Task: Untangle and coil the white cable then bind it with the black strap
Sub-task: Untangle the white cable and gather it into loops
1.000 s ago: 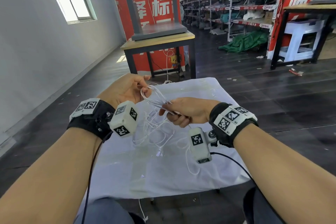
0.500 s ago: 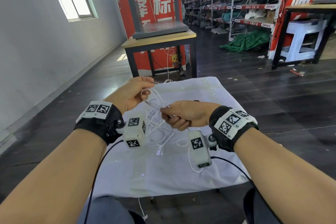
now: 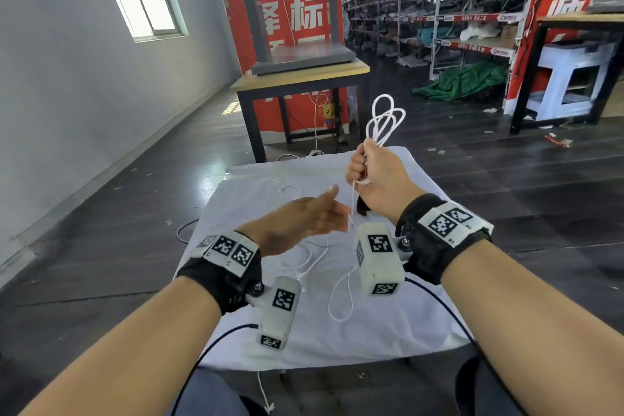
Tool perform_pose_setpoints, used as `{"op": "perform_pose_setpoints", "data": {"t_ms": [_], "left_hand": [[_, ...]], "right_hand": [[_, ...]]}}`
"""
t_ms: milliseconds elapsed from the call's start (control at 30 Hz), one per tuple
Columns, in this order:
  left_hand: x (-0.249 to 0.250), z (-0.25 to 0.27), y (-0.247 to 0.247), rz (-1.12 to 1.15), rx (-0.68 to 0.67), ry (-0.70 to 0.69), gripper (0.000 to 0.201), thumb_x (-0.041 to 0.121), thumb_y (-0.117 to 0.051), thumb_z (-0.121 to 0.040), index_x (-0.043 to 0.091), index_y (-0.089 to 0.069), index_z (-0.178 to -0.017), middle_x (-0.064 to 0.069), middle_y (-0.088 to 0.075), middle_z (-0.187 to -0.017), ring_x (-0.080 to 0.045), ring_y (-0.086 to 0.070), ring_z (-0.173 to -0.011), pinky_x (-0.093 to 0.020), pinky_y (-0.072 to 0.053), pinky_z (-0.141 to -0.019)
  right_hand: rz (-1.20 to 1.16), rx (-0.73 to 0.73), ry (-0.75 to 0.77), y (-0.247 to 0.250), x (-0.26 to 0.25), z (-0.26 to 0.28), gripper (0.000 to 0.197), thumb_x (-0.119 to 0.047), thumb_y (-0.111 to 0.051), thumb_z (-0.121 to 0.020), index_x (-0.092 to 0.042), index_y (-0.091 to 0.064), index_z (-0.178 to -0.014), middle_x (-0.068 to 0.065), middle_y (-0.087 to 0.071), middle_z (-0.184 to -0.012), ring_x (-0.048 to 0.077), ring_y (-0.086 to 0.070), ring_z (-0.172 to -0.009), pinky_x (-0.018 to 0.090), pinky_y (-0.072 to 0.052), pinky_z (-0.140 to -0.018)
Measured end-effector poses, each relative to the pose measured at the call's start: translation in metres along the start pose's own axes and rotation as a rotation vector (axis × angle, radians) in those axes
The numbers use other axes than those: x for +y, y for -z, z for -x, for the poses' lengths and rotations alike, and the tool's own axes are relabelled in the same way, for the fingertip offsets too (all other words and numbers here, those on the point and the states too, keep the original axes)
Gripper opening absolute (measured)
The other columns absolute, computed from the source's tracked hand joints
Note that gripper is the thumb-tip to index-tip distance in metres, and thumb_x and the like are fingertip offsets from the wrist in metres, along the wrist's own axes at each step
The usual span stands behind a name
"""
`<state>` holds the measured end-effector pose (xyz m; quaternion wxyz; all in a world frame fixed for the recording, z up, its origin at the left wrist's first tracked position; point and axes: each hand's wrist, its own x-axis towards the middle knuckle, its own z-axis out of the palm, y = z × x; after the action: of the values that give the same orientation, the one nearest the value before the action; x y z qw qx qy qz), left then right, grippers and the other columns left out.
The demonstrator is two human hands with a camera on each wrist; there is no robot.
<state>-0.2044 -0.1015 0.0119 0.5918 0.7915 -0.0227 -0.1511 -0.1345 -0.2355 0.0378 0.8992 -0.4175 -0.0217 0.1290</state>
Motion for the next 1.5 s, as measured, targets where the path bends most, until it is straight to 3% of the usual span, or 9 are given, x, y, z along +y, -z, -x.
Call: {"op": "perform_pose_setpoints", "data": {"t_ms": [133, 367, 467, 633, 767, 867, 1067, 1200, 1500], "left_hand": [[-0.007, 0.006, 0.000, -0.024, -0.164, -0.006, 0.027, 0.030, -0.047, -0.099, 0.009, -0.063, -0.092, -0.002, -0.065, -0.092, -0.010, -0.062, -0.094, -0.033, -0.040, -0.109], [-0.007, 0.020, 0.017, 0.419, -0.006, -0.002, 0.016, 0.018, -0.045, -0.099, 0.009, -0.056, -0.091, -0.007, -0.052, -0.078, -0.021, -0.069, -0.077, -0.040, -0.055, -0.091], [-0.003, 0.023, 0.017, 0.375, -0.072, -0.029, 0.008, 0.017, -0.047, -0.099, 0.015, -0.054, -0.095, -0.011, -0.056, -0.096, -0.033, -0.066, -0.104, -0.037, -0.052, -0.096], [0.008, 0.029, 0.022, -0.089, -0.054, -0.035, 0.030, -0.009, -0.038, -0.093, 0.005, -0.060, -0.081, -0.006, -0.068, -0.081, -0.020, -0.068, -0.083, -0.028, -0.054, -0.090], [0.016, 0.025, 0.033, -0.714, 0.078, 0.071, 0.035, 0.020, -0.045, -0.097, 0.014, -0.066, -0.069, 0.002, -0.068, -0.074, -0.011, -0.062, -0.072, -0.022, -0.049, -0.081], [0.011, 0.022, 0.043, -1.042, 0.121, -0.004, 0.028, 0.036, -0.052, -0.096, 0.017, -0.070, -0.085, 0.007, -0.068, -0.082, -0.007, -0.063, -0.078, -0.011, -0.042, -0.069], [0.014, 0.026, 0.037, -0.127, 0.220, -0.176, 0.011, 0.006, -0.050, -0.097, 0.006, -0.055, -0.107, -0.008, -0.063, -0.099, -0.013, -0.059, -0.056, -0.028, -0.056, -0.063], [0.019, 0.023, 0.036, -0.307, 0.334, -0.295, 0.017, 0.016, -0.050, -0.098, 0.015, -0.060, -0.113, 0.005, -0.069, -0.099, -0.007, -0.038, -0.040, -0.017, -0.037, -0.042], [0.019, 0.006, 0.041, -0.688, 0.510, -0.367, 0.017, 0.031, -0.057, -0.094, 0.019, -0.069, -0.093, 0.011, -0.068, -0.096, -0.005, -0.051, -0.039, -0.019, -0.049, -0.051]], "right_hand": [[-0.067, 0.137, 0.055, 0.010, -0.006, -0.001, 0.036, -0.016, -0.027, -0.103, -0.015, -0.032, -0.067, -0.002, -0.025, -0.059, 0.007, -0.025, -0.042, 0.015, -0.028, -0.036], [0.281, 0.273, 0.143, 0.042, -0.007, -0.010, 0.035, -0.014, -0.027, -0.101, -0.020, -0.030, -0.066, -0.002, -0.025, -0.061, 0.007, -0.027, -0.036, 0.019, -0.026, -0.037], [0.491, 0.215, 0.165, 0.049, -0.003, -0.013, 0.034, -0.020, -0.031, -0.101, -0.023, -0.032, -0.068, -0.002, -0.030, -0.066, 0.011, -0.030, -0.052, 0.024, -0.027, -0.048], [0.586, 0.180, 0.153, 0.052, 0.000, -0.014, 0.035, -0.022, -0.031, -0.103, -0.022, -0.034, -0.068, -0.003, -0.033, -0.066, 0.010, -0.031, -0.053, 0.024, -0.028, -0.048], [0.685, 0.182, 0.159, 0.055, 0.001, -0.014, 0.034, -0.024, -0.030, -0.103, -0.024, -0.033, -0.069, -0.004, -0.034, -0.069, 0.009, -0.034, -0.056, 0.024, -0.030, -0.050], [0.726, 0.194, 0.154, 0.058, 0.003, -0.013, 0.033, -0.024, -0.030, -0.102, -0.025, -0.033, -0.069, -0.004, -0.034, -0.069, 0.009, -0.034, -0.057, 0.024, -0.031, -0.051], [0.906, 0.135, 0.016, 0.055, 0.009, -0.003, 0.033, -0.021, -0.029, -0.103, -0.017, -0.037, -0.070, 0.002, -0.044, -0.069, 0.014, -0.034, -0.052, 0.023, -0.028, -0.045], [1.001, -0.033, -0.245, 0.046, 0.014, 0.008, 0.027, -0.019, -0.031, -0.102, -0.012, -0.044, -0.079, 0.005, -0.056, -0.070, 0.011, -0.031, -0.048, 0.018, -0.022, -0.038], [1.087, -0.356, -0.515, 0.037, 0.023, 0.020, 0.029, -0.018, -0.036, -0.101, -0.010, -0.048, -0.076, 0.003, -0.052, -0.059, 0.005, -0.030, -0.037, 0.012, -0.019, -0.031]]}}
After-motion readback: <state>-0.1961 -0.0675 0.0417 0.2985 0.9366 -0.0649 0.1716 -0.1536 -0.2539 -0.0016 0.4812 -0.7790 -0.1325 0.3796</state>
